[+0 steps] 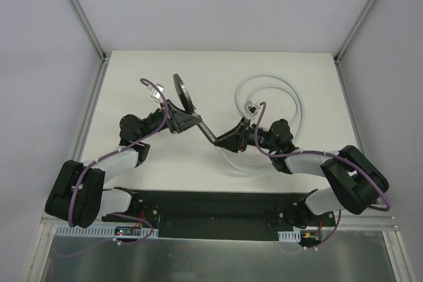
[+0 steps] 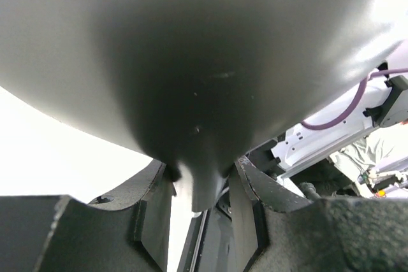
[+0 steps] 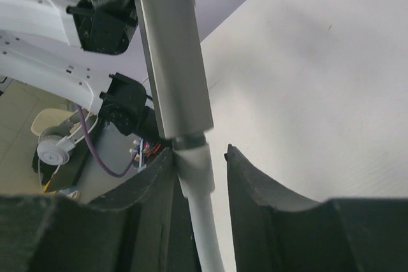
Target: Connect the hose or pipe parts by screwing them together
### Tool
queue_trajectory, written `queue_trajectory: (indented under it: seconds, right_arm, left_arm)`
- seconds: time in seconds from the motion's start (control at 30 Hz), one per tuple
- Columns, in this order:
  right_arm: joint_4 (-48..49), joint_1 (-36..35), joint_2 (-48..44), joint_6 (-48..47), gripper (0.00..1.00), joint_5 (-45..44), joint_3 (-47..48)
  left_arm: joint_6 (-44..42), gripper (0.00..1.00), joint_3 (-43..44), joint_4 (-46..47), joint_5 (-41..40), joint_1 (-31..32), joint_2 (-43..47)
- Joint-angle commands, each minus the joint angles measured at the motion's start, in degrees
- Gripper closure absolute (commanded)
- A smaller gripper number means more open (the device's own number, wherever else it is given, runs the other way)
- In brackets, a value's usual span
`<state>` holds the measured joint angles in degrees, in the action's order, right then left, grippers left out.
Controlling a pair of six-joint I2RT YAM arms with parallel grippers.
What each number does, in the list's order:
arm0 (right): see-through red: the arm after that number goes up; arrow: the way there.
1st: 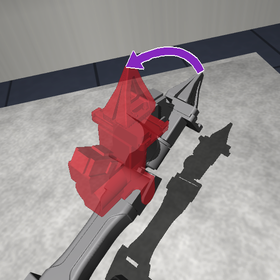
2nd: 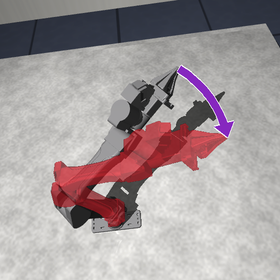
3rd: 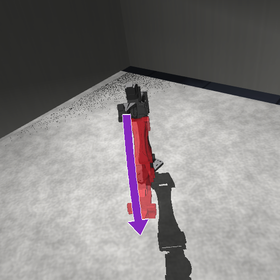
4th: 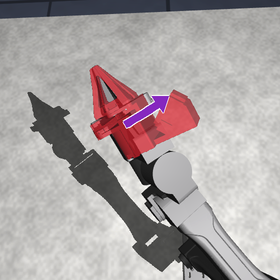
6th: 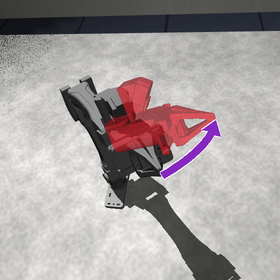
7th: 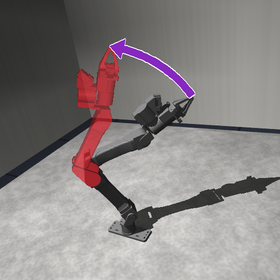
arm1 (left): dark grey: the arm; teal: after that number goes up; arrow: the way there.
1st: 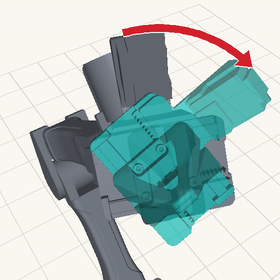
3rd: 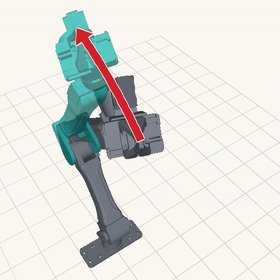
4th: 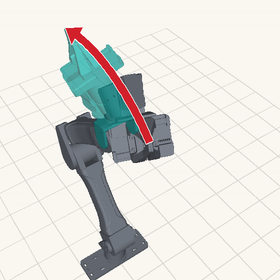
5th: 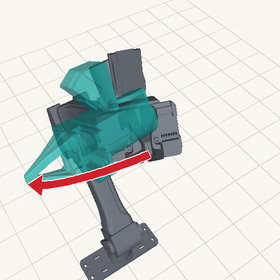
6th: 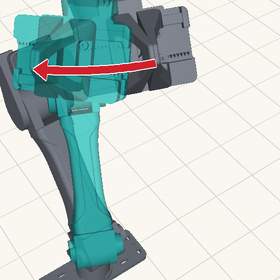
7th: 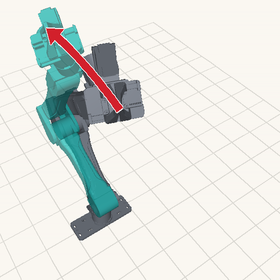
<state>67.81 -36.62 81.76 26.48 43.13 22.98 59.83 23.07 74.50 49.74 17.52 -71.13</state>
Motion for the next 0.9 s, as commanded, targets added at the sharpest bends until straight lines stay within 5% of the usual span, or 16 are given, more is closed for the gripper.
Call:
queue_trajectory:
  seconds: [0.0,0.07,0.3,0.47,0.53,0.7,0.87]
  right_arm:
    - [19.64,2.43,-1.6,2.27,0.55,-11.84,3.66]
    - [18.24,3.05,-3.61,0.77,0.41,-13.25,1.37]
    - [3.15,2.96,-13.8,-13.01,0.24,-16.59,-1.8]
    - [-23.76,-9.14,-25.94,-44.89,0.23,-37.73,0.74]
    - [-23.26,-15.55,-27.0,-52.29,0.2,-47.82,0.05]
    - [-23.77,-25.85,-25.16,-66.71,0.16,-57.53,1.62]
    - [-22.46,-36.41,-14.36,-75.25,0.15,-70.19,7.6]
  left_arm:
    - [-1.81,1.0,-1.18,16.13,7.24,2.43,2.31]
    - [-4.45,1.0,-0.75,6.84,5.73,2.43,4.5]
    - [-14.65,1.0,1.97,-22.26,-5.69,2.43,14.61]
    - [-16.32,1.0,5.4,-39.93,-15.17,2.7,20.49]
    - [-17.55,1.0,6.46,-45.74,-17.9,2.78,22.08]
    - [-16.33,1.0,11.64,-59.45,-28.44,3.4,24.9]
    - [-14.75,1.0,14.9,-66.05,-31.45,3.93,24.73]
